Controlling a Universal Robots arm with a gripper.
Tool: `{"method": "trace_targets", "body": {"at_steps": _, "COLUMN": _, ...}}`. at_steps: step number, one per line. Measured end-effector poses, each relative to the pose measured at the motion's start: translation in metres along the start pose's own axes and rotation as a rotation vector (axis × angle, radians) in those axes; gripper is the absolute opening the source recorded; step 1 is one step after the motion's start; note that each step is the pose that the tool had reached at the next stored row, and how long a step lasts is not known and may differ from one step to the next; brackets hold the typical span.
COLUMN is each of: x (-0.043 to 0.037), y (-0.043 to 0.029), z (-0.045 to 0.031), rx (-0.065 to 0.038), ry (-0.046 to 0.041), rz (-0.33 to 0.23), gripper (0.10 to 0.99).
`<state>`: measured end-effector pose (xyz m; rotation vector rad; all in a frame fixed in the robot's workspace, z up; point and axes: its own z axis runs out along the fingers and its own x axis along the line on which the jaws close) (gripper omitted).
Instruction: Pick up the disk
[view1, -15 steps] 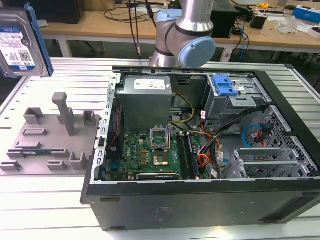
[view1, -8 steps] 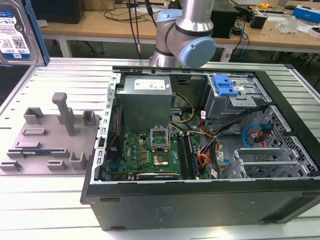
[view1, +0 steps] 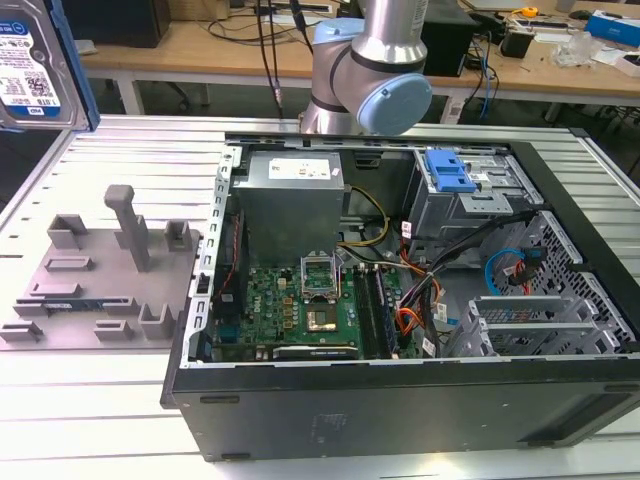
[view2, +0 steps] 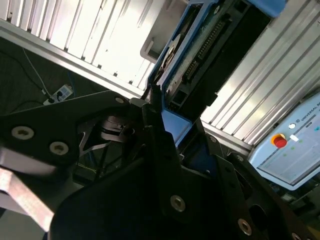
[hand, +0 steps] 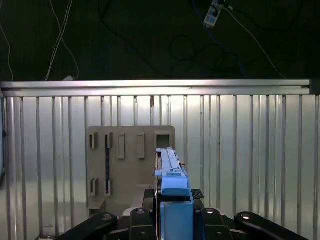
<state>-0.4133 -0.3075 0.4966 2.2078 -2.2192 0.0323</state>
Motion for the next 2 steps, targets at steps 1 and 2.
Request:
{"method": "trace_targets", "body": {"at_steps": 1, "x": 0.0000, "y": 0.0000, "z": 0.0000, "rx": 0.000, "ry": -0.0003, "rz": 0.000, "gripper": 0.365}}
{"method": "trace_targets", "body": {"at_steps": 2, "x": 0.0000, "y": 0.0000, "z": 0.0000, "rx": 0.000, "ry": -0.0005, "rz": 0.000, "gripper": 0.365}}
